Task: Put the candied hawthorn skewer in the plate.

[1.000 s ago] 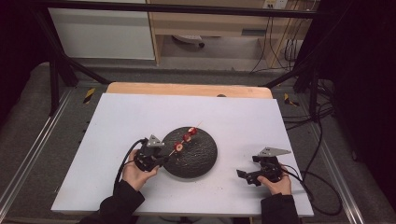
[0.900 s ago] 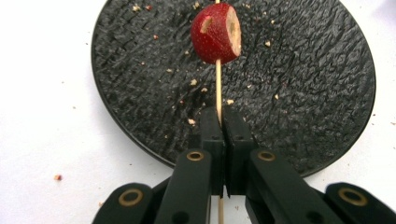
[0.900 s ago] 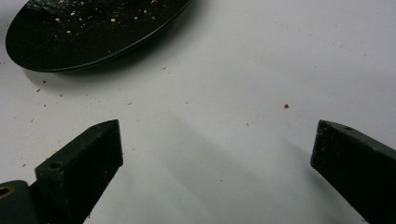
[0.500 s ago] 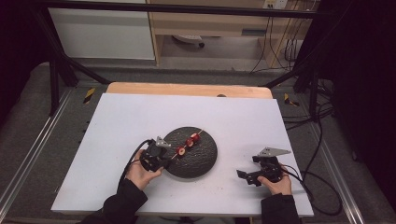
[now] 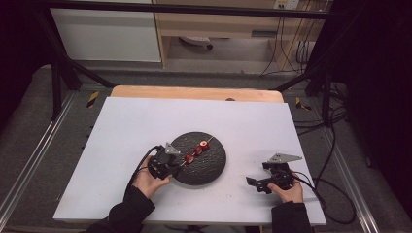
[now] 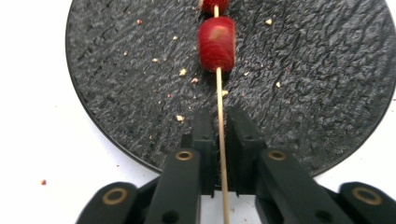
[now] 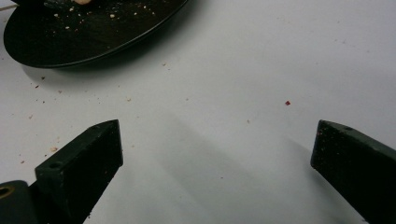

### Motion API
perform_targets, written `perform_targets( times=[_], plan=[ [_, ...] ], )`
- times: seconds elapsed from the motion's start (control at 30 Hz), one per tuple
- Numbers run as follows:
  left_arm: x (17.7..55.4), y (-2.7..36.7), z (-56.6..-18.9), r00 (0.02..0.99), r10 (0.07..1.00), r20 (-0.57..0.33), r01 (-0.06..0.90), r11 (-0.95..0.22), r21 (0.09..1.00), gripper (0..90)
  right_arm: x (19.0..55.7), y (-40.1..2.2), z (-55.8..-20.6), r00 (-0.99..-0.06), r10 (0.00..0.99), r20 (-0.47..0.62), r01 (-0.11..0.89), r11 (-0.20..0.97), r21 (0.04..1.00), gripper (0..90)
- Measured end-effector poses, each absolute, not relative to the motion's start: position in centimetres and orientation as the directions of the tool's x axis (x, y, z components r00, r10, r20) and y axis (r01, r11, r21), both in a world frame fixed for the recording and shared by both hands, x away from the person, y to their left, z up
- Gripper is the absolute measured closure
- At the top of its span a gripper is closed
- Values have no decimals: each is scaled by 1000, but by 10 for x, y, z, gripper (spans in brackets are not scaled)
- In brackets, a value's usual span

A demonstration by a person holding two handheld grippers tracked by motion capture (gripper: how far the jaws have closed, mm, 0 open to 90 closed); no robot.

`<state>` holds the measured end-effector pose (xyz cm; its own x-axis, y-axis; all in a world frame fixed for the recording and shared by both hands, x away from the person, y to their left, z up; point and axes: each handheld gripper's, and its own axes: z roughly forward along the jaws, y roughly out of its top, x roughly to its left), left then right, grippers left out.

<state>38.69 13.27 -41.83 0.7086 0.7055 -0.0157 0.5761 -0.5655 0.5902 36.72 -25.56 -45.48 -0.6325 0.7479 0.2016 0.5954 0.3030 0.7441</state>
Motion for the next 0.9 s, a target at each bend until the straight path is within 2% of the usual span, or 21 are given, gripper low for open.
perform_targets(
  times=[0.4,0.7,0.9],
  plan=[
    [382,158,-408,745,667,-10,505,-555,661,364,367,-255,-456,-634,748,197,593,307,744,27],
    [377,193,-407,717,697,11,512,-538,670,114,367,-255,-455,-630,749,204,599,300,743,25],
    [373,215,-412,674,739,6,533,-492,688,44,368,-255,-456,-629,750,204,599,301,742,23]
  ],
)
